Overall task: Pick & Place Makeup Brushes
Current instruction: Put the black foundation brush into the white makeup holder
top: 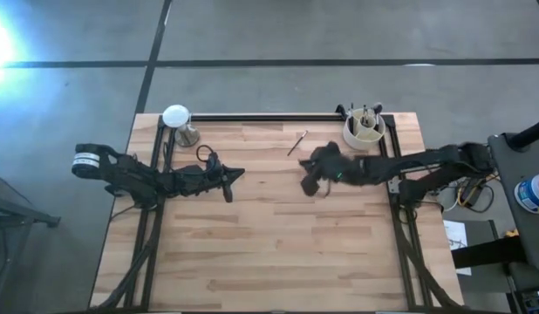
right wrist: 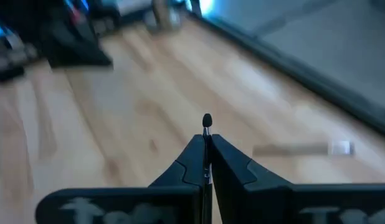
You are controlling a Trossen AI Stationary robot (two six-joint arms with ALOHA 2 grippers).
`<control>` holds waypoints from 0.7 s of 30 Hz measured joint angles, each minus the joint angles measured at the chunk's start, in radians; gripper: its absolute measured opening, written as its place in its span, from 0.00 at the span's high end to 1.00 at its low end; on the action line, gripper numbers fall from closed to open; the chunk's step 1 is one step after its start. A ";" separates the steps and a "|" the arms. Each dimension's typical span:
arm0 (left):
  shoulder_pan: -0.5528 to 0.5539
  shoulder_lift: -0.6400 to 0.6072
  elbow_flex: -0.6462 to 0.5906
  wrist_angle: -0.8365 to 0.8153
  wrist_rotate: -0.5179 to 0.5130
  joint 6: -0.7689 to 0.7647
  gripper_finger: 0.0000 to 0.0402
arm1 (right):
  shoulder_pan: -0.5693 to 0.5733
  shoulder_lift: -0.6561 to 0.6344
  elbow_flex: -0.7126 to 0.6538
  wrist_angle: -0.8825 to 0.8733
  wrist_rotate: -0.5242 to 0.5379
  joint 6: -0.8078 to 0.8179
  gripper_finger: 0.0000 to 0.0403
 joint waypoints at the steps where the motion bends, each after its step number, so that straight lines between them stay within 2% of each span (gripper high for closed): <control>1: 0.000 0.000 0.000 0.000 0.000 0.000 0.99 | -0.035 -0.028 -0.036 0.067 -0.035 -0.046 0.97; 3: 0.000 0.000 0.000 0.000 0.000 0.000 0.99 | -0.111 -0.079 -0.097 0.171 -0.069 -0.124 0.97; 6: 0.000 0.000 0.004 0.001 0.000 0.000 0.99 | -0.230 -0.146 -0.155 0.270 -0.052 -0.214 0.97; 10: 0.000 0.000 0.004 0.002 0.000 0.000 0.99 | -0.363 -0.186 -0.186 0.338 0.127 -0.315 0.97; 14: 0.000 0.000 0.004 0.012 0.000 0.001 0.99 | -0.460 -0.179 -0.188 0.387 0.236 -0.386 0.97; 21: 0.000 0.000 0.005 0.015 0.000 0.001 0.99 | -0.581 -0.091 -0.238 0.436 0.246 -0.385 0.97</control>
